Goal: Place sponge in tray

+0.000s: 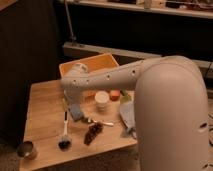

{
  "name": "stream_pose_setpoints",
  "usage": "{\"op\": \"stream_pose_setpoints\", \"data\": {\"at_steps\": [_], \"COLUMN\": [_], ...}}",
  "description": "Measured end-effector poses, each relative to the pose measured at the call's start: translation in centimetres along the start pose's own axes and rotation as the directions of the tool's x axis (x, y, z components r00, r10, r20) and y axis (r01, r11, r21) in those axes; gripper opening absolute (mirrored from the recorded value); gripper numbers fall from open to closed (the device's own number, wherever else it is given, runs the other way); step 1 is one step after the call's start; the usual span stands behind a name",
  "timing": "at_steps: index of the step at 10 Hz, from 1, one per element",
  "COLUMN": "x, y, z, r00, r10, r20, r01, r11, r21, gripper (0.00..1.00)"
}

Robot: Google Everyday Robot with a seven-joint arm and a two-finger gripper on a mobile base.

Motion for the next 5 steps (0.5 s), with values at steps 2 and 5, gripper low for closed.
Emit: {"op": "stream_pose_setpoints", "data": {"at_steps": [2, 5], "x": [0.0, -1.3], "y": [0.0, 0.2], "z": [0.0, 1.4], "r00": [1.0, 0.995], "r10": [0.002, -0.049], "r20": [-0.003, -0.085], "r01": [-0.002, 0.05], "r11": [1.0, 0.999], "r21": [-0.001, 0.013], "gripper": [0.65, 0.65]}}
